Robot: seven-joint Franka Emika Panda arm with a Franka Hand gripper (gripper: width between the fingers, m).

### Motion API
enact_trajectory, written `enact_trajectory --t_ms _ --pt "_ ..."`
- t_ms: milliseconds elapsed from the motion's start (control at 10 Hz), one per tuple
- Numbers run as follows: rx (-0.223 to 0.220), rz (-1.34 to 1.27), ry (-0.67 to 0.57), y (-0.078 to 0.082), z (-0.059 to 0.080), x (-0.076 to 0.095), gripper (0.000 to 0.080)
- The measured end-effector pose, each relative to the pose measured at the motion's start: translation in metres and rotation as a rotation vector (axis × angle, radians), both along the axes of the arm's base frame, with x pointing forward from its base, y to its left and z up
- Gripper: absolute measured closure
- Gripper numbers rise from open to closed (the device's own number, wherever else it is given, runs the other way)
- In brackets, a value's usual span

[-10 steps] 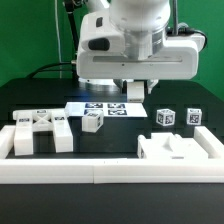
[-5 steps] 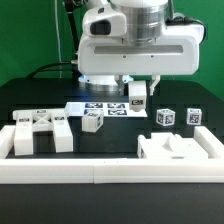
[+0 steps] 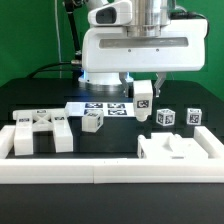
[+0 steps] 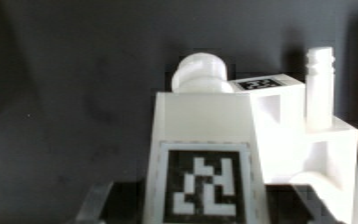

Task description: Assemble chair

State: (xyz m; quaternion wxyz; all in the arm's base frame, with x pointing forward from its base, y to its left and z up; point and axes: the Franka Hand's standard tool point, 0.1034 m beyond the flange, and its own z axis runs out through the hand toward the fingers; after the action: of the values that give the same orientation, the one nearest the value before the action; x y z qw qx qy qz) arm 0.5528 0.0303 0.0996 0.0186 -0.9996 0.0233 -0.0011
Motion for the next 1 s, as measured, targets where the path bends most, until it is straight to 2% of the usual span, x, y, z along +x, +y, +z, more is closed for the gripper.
enact_trajectory --t_ms 100,300,400,800,1000 --pt "0.002 0.008 -0.007 0.009 0.002 0.004 0.0509" --pt "0.007 0.037 -0.034 0.024 0.003 0.028 0.0509" --pt "0.009 0.045 -0.042 0.03 0.003 0.034 0.0509" --pt "0.008 0.045 -0.041 0.03 0.002 0.033 0.0509" --pt "0.011 0.072 -0.066 0.049 0.002 0.044 0.0509"
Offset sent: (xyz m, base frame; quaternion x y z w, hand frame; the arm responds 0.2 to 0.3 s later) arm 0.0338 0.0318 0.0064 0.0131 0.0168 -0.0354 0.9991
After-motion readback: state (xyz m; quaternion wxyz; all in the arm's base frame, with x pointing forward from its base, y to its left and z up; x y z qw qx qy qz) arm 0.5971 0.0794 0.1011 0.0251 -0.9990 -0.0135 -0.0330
